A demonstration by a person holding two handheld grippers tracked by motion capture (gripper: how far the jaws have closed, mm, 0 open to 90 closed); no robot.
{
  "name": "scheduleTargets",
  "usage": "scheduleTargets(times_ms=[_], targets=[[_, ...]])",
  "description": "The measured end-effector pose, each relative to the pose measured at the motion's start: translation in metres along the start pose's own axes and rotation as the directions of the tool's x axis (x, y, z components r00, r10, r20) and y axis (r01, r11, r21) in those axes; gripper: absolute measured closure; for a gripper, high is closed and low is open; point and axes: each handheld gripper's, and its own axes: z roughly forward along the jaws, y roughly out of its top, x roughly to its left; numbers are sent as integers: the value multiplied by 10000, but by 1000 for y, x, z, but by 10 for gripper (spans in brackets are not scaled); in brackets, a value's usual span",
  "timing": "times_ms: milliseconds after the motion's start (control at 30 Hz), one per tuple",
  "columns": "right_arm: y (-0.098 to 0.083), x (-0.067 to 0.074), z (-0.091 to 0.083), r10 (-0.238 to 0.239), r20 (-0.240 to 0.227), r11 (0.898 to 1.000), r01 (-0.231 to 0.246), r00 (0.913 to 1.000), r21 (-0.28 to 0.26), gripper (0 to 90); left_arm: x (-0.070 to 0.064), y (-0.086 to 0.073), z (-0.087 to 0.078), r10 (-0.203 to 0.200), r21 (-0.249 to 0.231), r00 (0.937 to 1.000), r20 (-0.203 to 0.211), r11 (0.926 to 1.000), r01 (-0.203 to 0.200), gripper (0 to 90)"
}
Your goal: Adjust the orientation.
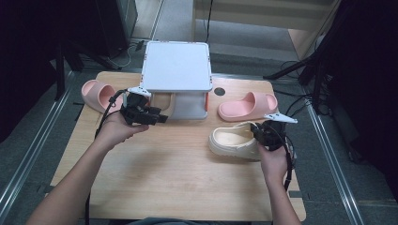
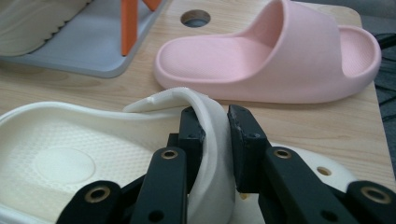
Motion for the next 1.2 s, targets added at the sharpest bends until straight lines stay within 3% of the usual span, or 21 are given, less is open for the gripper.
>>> scheduleTargets(times_ms=[233, 467, 800, 1000, 1100, 1200], targets=[[10, 18, -14, -49, -916, 9988, 5, 9958, -481, 815, -1, 0, 1, 44, 36, 10000, -26, 10000, -44, 499], [21, 57, -13, -645, -1981, 9962, 514, 9781, -706, 837, -3, -2, 1, 49, 64, 10000, -48, 10000, -49, 499], [30, 116, 5, -1733, -3116, 9848, 1604, 9343, -670, 836, -3, -10, -5, -63, -4, 9998, -176, 10000, 63, 500], [23, 137, 17, -2190, -3608, 9751, 2161, 9065, -491, 800, -6, -16, -4, -79, 67, 9998, -195, 9999, 80, 501], [16, 143, 25, -2191, -4161, 9728, 2303, 8825, -237, 779, -8, -19, -2, -7, 186, 9999, -170, 9998, 11, 501], [10, 150, 29, -2425, -4237, 9659, 2581, 8727, -211, 769, -11, -21, -1, 65, 244, 9998, -165, 9997, -61, 501]])
